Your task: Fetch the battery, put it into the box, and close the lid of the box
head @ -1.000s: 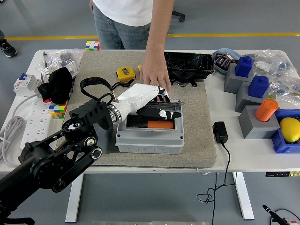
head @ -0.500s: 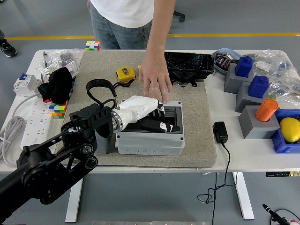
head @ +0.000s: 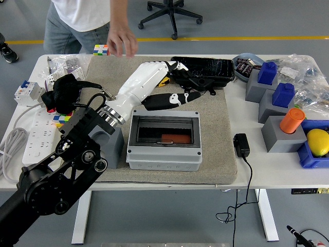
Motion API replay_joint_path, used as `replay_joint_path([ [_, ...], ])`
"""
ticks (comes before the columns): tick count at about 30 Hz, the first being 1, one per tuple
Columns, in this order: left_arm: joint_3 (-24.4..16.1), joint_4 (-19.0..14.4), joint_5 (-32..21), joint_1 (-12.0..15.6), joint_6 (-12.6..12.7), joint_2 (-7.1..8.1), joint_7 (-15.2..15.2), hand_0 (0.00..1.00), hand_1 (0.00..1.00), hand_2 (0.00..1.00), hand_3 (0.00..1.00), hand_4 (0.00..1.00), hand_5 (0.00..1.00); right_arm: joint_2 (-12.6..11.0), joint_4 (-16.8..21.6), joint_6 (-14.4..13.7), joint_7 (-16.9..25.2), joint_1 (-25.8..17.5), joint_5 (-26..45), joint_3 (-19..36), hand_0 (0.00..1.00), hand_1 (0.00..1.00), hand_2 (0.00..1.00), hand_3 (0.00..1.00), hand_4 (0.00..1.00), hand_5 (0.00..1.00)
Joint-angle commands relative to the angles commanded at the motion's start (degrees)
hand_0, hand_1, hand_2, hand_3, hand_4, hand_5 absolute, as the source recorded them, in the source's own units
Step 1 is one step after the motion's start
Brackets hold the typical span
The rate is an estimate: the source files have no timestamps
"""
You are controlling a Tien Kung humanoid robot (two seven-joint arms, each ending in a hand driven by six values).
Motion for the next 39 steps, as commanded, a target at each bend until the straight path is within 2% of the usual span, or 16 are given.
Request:
replay_joint_path([
  [1,-1.27,0.07,-2.09,0.41,0.24,-0.08,-1.42,0.801,0.857,0.841,0.812,0.998,0.998,0.0,0.0,0.0,-0.01,-0.02,-0.08,0.08,0.845,0.78,0.763,0.814,0.998,0.998],
  [2,-3.11,0.13,-4.7,0.98,-0.08,-0.08,-3.03,0.801,0.857,0.841,0.812,0.998,0.998,0.01,0.0,0.01,-0.02,-0.07,-0.17,0.19,0.845,0.78,0.763,0.814,0.998,0.998],
  [4,-5.43,0.2,-9.52,1.57,-1.11,0.1,-4.18,0.801,0.857,0.841,0.812,0.998,0.998,0.0,0.0,0.01,-0.02,-0.11,-0.24,0.23,0.845,0.78,0.763,0.814,0.998,0.998],
  [6,-7.57,0.41,-14.28,2.43,-3.47,1.07,-4.51,0.801,0.857,0.841,0.812,0.998,0.998,0.01,0.0,-0.01,-0.01,-0.1,-0.24,0.26,0.845,0.78,0.763,0.814,0.998,0.998],
  [7,-8.21,0.46,-16.89,2.85,-4.57,1.63,-4.5,0.9,0.934,0.914,0.874,0.998,0.998,0.02,0.0,-0.01,0.03,-0.08,-0.06,0.1,0.845,0.78,0.762,0.814,0.998,0.998],
  [12,-10.56,0.41,-28.8,5.16,-11.09,4.82,-4.27,0.9,0.934,0.914,0.874,0.998,0.998,0.04,0.0,-0.02,0.07,0.05,0.0,0.23,0.845,0.78,0.762,0.814,0.998,0.998],
  [13,-11.25,0.6,-31.04,5.58,-12.77,5.43,-4.3,0.954,0.973,0.948,0.905,0.998,0.998,0.02,0.0,-0.03,0.08,0.09,-0.02,0.32,0.845,0.78,0.762,0.814,0.998,0.998],
  [16,-13.04,1.25,-38.49,6.29,-16.48,6.29,-4.76,0.954,0.973,0.948,0.905,0.998,0.998,-0.01,0.0,-0.02,0.05,0.16,-0.33,0.75,0.845,0.78,0.762,0.814,0.998,0.998],
  [18,-14.28,1.64,-43.18,6.68,-17.67,6.47,-4.94,0.954,0.973,0.948,0.905,0.998,0.998,-0.01,0.0,-0.01,0.04,0.21,-0.47,0.97,0.845,0.78,0.762,0.814,0.998,0.998],
  [19,-14.99,1.84,-45.41,6.92,-17.93,6.51,-4.99,0.977,0.989,0.966,0.935,0.998,0.998,0.01,0.0,-0.01,0.03,0.23,-0.56,1.11,0.845,0.78,0.762,0.814,0.998,0.998],
  [23,-18.98,3.39,-55.4,8.19,-17.88,6.96,-5.01,0.977,0.989,0.966,0.935,0.998,0.998,0.19,0.0,-0.03,0.03,0.17,-0.72,1.55,0.845,0.78,0.762,0.814,0.998,0.998],
  [25,-21.29,4.43,-58.7,8.73,-17.58,7.32,-4.87,0.998,0.994,0.973,0.946,0.998,0.998,0.24,0.0,-0.04,0.05,0.15,-0.62,1.56,0.845,0.78,0.762,0.814,0.998,0.998],
  [30,-25.78,6.49,-58.99,9.52,-17.3,8.12,-4.45,0.998,0.994,0.973,0.946,0.998,0.998,0.25,0.0,-0.03,-0.03,0.01,-1.09,2.14,0.845,0.78,0.762,0.814,0.998,0.998],
  [34,-28.68,7.57,-56.64,9.95,-16.77,9.02,-3.91,0.994,0.995,0.973,0.948,0.998,0.998,0.23,0.0,-0.03,0.01,0.01,-1.03,2.14,0.844,0.78,0.762,0.814,0.998,0.998],
  [39,-33.01,7.38,-47.68,10.19,-14.19,9.81,-2.03,0.992,0.997,0.975,0.95,0.998,0.998,0.2,0.0,-0.05,0.04,0.1,-0.99,2.22,0.844,0.78,0.762,0.814,0.998,0.998],
])
